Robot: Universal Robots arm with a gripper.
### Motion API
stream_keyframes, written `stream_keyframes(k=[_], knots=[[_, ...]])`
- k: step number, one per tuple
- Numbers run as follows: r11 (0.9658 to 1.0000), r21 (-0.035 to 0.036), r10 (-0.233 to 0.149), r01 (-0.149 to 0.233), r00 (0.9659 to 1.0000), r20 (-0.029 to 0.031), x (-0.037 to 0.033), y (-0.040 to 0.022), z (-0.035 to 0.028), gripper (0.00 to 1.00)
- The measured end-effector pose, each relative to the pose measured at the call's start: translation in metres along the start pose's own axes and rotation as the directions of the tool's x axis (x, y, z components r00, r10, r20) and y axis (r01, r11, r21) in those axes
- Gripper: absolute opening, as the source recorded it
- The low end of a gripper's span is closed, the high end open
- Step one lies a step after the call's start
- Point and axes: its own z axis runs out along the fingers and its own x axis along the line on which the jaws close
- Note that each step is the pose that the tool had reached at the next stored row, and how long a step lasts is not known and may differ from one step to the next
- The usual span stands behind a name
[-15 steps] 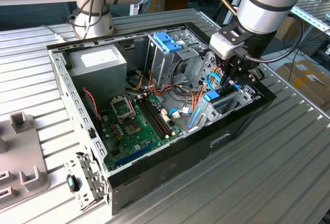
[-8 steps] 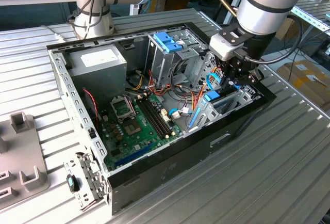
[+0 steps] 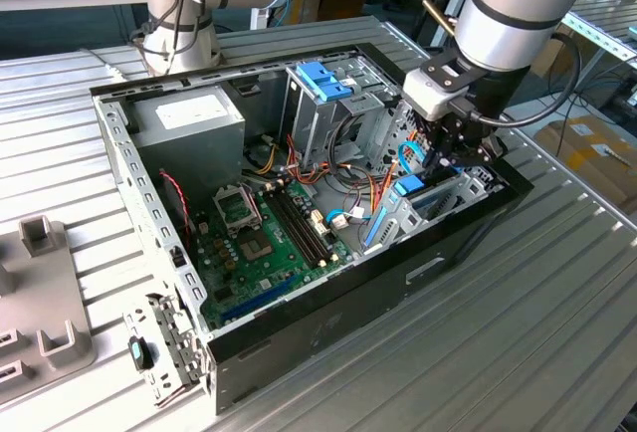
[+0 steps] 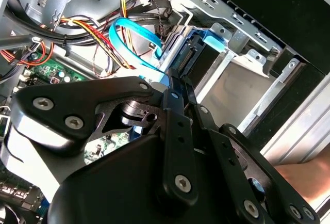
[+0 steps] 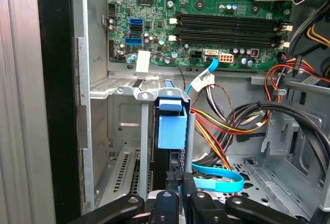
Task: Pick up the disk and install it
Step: 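Insert the first disk wire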
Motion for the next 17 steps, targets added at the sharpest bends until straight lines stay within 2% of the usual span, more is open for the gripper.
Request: stream_keyframes(k=[7, 14, 15, 17], knots=[[1.0, -0.0001, 0.0, 0.0, 1.0, -0.0004, 0.0001, 0.0007, 0.0033, 0.16], [1.0, 0.0001, 0.0, 0.0, 1.0, 0.0008, 0.0001, 0.0007, 0.0039, 0.16], [1.0, 0.0002, 0.0, 0.0, 1.0, 0.0009, 0.0001, 0.0008, 0.0041, 0.17], [1.0, 0.0, 0.0, 0.0, 1.0, 0.0001, 0.0001, 0.0007, 0.0038, 0.29]])
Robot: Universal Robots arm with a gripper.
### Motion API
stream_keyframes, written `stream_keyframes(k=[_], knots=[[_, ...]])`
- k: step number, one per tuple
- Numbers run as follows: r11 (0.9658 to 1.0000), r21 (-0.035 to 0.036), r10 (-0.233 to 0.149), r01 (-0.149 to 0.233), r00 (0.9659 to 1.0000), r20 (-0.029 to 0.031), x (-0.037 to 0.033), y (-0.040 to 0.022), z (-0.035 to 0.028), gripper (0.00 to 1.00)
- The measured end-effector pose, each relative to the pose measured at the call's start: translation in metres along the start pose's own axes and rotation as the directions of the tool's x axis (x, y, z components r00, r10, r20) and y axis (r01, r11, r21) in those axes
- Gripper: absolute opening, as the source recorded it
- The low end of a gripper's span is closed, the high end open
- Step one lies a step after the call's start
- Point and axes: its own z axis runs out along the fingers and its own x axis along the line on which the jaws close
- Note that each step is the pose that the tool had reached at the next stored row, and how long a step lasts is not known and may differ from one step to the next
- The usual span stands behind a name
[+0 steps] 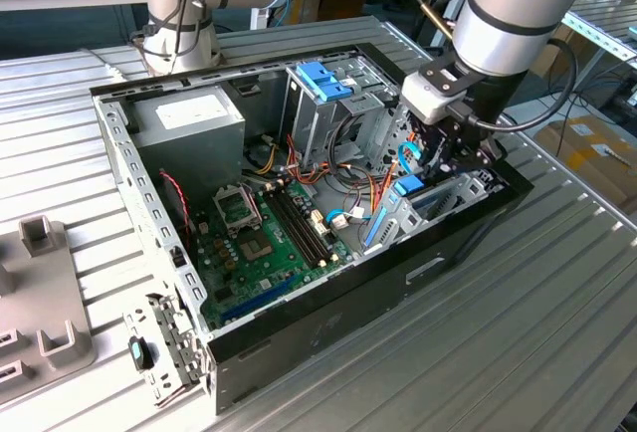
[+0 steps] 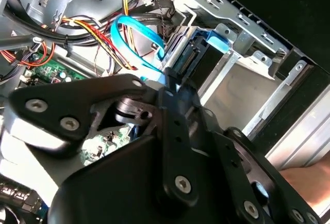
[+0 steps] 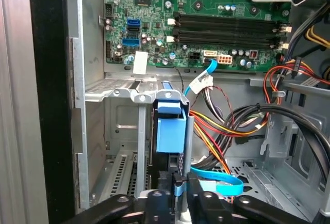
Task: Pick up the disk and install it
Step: 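Insert the first disk wire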
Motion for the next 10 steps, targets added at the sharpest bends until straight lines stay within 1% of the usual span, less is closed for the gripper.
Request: stream_keyframes(k=[2, 3, 7, 9, 10], knots=[[1.0, 0.0, 0.0, 0.0, 1.0, -0.0001, 0.0, 0.0, 0.0, 0.29], [1.0, 0.0, 0.0, 0.0, 1.0, -0.0002, 0.0, 0.0, -0.0001, 0.36], [1.0, 0.0, 0.0, 0.0, 1.0, -0.0002, 0.0, -0.0001, -0.0009, 0.36], [1.0, 0.0, 0.0, 0.0, 1.0, 0.0, -0.0002, -0.001, -0.0049, 0.36], [1.0, 0.0, 0.0, 0.0, 1.0, 0.0, -0.0003, -0.0019, -0.0096, 0.36]])
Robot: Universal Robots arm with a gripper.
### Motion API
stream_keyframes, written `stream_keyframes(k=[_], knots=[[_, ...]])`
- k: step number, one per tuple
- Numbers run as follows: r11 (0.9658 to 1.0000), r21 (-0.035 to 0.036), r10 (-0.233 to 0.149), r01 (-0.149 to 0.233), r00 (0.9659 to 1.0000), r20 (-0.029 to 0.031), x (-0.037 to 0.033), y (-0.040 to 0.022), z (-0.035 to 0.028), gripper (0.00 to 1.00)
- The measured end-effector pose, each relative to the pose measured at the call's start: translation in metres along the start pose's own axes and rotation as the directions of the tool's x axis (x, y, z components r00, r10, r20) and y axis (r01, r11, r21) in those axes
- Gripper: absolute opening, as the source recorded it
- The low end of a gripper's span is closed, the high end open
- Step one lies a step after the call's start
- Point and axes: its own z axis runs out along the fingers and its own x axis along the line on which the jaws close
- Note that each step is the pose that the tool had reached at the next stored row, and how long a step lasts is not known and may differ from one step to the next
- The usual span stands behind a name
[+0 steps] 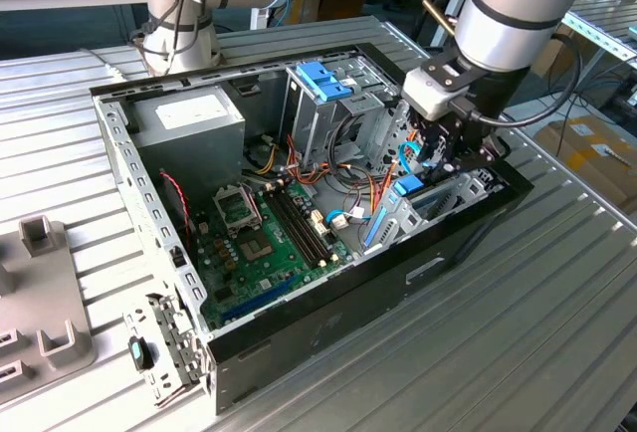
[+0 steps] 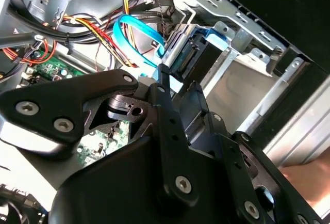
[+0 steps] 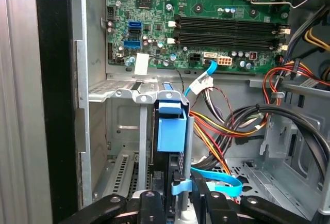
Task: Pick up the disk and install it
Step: 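Insert the first disk wire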
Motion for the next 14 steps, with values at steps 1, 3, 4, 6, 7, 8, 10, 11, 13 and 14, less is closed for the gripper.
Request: stream_keyframes(k=[1, 3, 4, 6, 7, 8, 10, 11, 13, 14], knots=[[1.0, 0.0, 0.0, 0.0, 1.0, 0.0, -0.0001, -0.0008, -0.0038, 0.36], [1.0, 0.0, 0.0, 0.0, 1.0, -0.0001, -0.0004, -0.0029, -0.0141, 0.36], [1.0, 0.0, 0.0, 0.0, 1.0, -0.0002, -0.0005, -0.0034, -0.0164, 0.36], [1.0, 0.0, 0.0, 0.0, 1.0, 0.0002, -0.0005, -0.0036, -0.0173, 0.36], [1.0, 0.0, 0.0, 0.0, 1.0, 0.0, -0.0005, -0.0037, -0.0177, 0.36], [1.0, 0.0, 0.0, 0.0, 1.0, 0.0, -0.0006, -0.0038, -0.018, 0.36], [1.0, 0.0, 0.0, 0.0, 1.0, 0.0, -0.0006, -0.0038, -0.0181, 0.36], [1.0, 0.0, 0.0, 0.0, 1.0, -0.0001, -0.0005, -0.0038, -0.0181, 0.36], [1.0, -0.0013, 0.0, 0.0, 1.0, 0.0001, -0.0006, -0.0038, -0.0181, 0.36], [1.0, -0.0094, 0.0, 0.0, 1.0, 0.0001, -0.0006, -0.0042, -0.0182, 0.36]])
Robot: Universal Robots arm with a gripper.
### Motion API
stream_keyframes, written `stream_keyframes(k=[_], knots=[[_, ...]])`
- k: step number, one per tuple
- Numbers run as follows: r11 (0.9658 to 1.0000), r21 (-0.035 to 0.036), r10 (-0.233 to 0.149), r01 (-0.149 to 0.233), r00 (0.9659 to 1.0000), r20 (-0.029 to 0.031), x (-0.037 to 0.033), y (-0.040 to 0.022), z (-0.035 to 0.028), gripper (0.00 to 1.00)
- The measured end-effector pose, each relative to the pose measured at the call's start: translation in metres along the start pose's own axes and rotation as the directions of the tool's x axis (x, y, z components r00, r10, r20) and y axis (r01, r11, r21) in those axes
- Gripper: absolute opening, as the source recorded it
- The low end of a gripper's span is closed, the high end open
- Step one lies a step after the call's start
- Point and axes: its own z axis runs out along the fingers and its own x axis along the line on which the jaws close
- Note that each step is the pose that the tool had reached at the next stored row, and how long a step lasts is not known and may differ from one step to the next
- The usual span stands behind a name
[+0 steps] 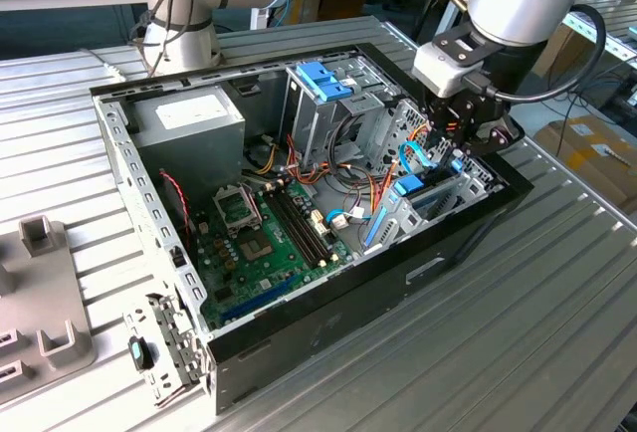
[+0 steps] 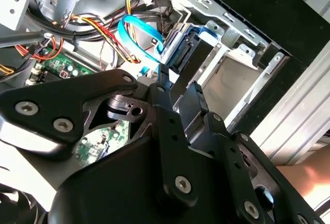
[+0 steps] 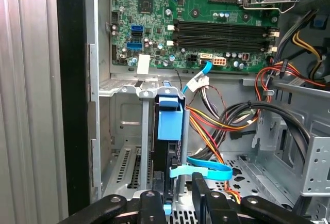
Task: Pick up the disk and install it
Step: 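Insert the first disk wire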
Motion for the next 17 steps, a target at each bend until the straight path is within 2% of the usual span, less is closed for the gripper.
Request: stream_keyframes(k=[1, 2, 4, 7, 9, 11, 13, 14, 16, 17], knots=[[0.9999, -0.0139, 0.002, -0.001, 1.0, 0.0003, 0.0001, -0.0008, 0.0001, 0.36], [0.9992, -0.0407, 0.003, -0.003, 1.0, 0.0014, 0.0002, -0.0024, 0.0003, 0.36], [0.9972, -0.0752, 0.005, -0.005, 1.0, 0.0021, 0.0003, -0.0062, 0.0009, 0.36], [0.9954, -0.0956, 0.007, -0.007, 1.0, 0.0028, 0.0002, -0.0104, 0.0017, 0.36], [0.9936, -0.1123, 0.009, -0.009, 1.0, 0.0031, -0.0002, -0.0147, 0.0026, 0.36], [0.9909, -0.134, 0.013, -0.013, 0.9999, 0.0019, -0.0007, -0.0213, 0.004, 0.36], [0.9872, -0.1592, 0.013, -0.013, 0.9999, -0.0024, -0.0008, -0.0247, 0.0049, 0.36], [0.9843, -0.1762, 0.013, -0.014, 0.9999, -0.0051, -0.0008, -0.0265, 0.0057, 0.36], [0.9791, -0.203, 0.013, -0.015, 0.9999, -0.0083, -0.0009, -0.0292, 0.0067, 0.36], [0.9785, -0.2058, 0.013, -0.015, 0.9999, -0.0082, -0.0009, -0.0293, 0.0068, 0.36]])
